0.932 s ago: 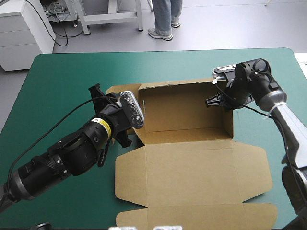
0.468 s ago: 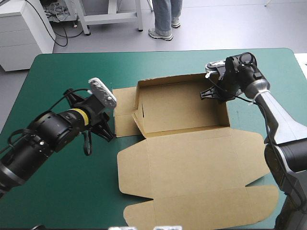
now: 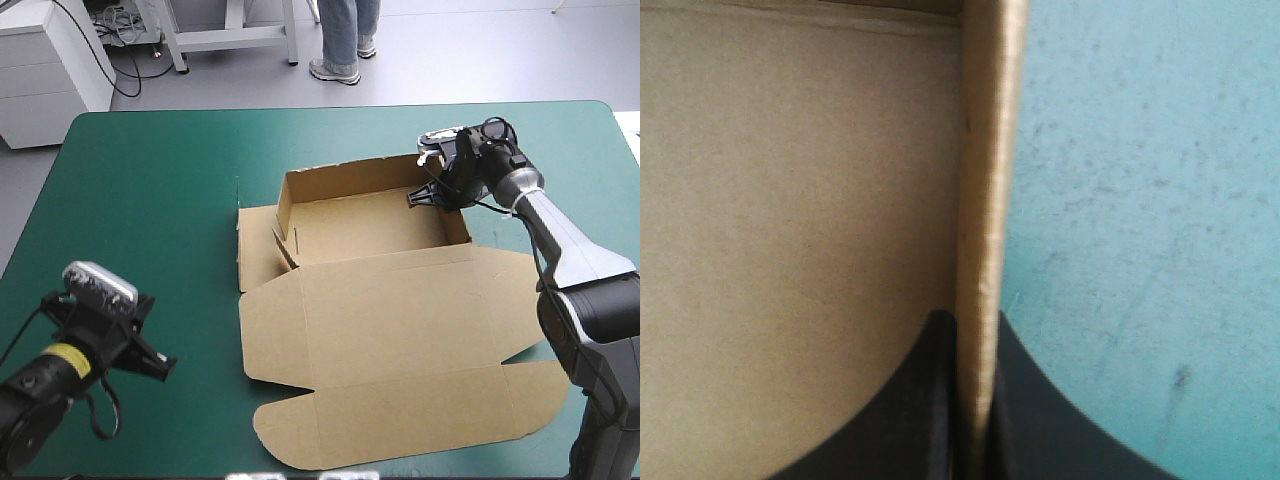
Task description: Fold the box
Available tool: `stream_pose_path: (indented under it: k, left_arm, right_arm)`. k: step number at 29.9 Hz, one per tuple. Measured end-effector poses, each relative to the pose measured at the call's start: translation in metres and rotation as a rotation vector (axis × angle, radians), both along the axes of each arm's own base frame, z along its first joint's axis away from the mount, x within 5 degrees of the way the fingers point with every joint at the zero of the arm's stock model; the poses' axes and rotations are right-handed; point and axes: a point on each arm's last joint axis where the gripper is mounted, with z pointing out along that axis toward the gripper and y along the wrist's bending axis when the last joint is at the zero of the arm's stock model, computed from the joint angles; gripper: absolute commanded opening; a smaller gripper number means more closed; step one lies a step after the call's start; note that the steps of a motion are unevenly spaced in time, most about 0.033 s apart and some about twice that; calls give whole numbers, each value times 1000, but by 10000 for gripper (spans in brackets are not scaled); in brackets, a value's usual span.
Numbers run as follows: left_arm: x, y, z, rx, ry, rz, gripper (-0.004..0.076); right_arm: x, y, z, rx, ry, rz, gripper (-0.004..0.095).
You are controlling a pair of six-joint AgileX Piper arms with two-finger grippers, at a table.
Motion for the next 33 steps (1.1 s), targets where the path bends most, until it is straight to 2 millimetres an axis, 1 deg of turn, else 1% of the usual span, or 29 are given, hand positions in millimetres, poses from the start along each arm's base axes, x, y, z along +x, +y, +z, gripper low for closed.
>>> stream_pose_path:
  k: [2, 4, 8, 10, 13, 15, 18, 20, 22, 26, 29, 33]
  left_arm:
    - [-18, 6, -21, -17, 9, -2, -5]
    - [-32, 10, -34, -44, -6, 1, -6]
    - [-50, 17, -41, -102, -41, 22, -6]
    - [-56, 20, -42, -110, -45, 28, -6]
    - [-59, 21, -49, -108, -24, 34, -6]
    - [-60, 22, -55, -107, -14, 37, -6]
    - [-59, 21, -59, -113, -15, 37, -6]
    - [-59, 21, -59, -114, -17, 37, -6]
    - [-59, 21, -59, -118, -21, 38, -6]
    - [-59, 21, -59, -119, -21, 38, -6]
    - [-60, 22, -60, -113, -7, 41, -6]
    - [-61, 22, -60, -112, 0, 43, -6]
  right_arm:
    - [0, 3, 0, -12, -6, 11, -16]
    - [-1, 5, 0, -17, -10, 19, -16]
    - [-1, 6, 0, -18, -10, 20, -9]
    - [-1, 6, 0, -18, -10, 20, 29]
    - [-1, 6, 0, -21, -10, 26, 129]
    - [0, 6, -1, -30, -5, 41, 226]
    - [-3, 10, 1, -35, 63, 58, 388]
    - [-3, 13, 11, -26, 77, 62, 480]
    - [0, 16, 29, -11, 32, 65, 518]
    - [-3, 16, 65, 19, -73, 65, 521]
    - [-15, 13, 90, 34, -125, 62, 520]
    - [-31, 8, 116, 49, -180, 62, 520]
